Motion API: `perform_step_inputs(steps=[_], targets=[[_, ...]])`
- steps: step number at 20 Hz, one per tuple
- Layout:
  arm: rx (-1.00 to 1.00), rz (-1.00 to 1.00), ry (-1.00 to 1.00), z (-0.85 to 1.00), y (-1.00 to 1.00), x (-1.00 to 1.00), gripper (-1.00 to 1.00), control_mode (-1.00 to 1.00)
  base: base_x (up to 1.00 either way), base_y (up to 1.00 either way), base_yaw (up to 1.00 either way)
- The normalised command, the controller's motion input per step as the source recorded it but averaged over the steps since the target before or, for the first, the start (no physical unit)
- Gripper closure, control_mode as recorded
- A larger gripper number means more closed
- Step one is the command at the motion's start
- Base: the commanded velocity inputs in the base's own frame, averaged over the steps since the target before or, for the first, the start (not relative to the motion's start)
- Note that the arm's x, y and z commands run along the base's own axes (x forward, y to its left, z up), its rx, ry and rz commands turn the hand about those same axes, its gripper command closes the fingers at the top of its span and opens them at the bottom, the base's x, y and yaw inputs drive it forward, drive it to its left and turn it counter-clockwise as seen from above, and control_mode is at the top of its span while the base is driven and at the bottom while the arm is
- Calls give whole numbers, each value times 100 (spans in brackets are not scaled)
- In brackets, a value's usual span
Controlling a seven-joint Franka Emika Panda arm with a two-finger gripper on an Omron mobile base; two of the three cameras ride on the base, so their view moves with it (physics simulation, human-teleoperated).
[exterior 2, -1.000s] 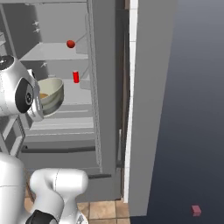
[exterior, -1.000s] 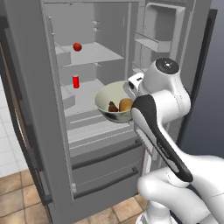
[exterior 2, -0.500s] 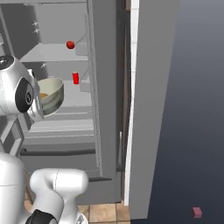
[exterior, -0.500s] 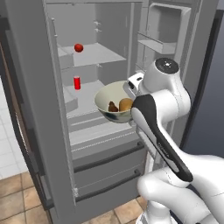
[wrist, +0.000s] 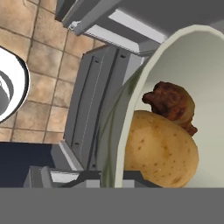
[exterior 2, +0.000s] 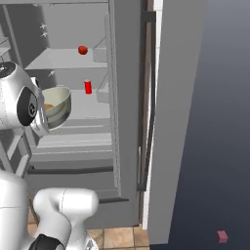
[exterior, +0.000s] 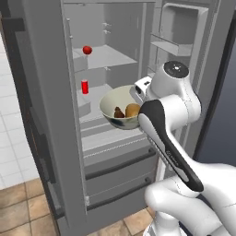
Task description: Pick the chicken drumstick and potato from their plates and place them in the bowl. Then put the bowl in the fridge.
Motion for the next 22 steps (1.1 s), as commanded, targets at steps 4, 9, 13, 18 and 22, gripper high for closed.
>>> perform_step_inputs(steps=[4,9,13,18,22], targets=[[0,0,0,0,0,0,100,100,18,36,-2],[0,0,0,0,0,0,100,100,42,19,0],[0,0,0,0,0,0,100,100,45,17,0],[0,0,0,0,0,0,100,100,38,18,0],[0,0,0,0,0,0,100,100,32,16,0]])
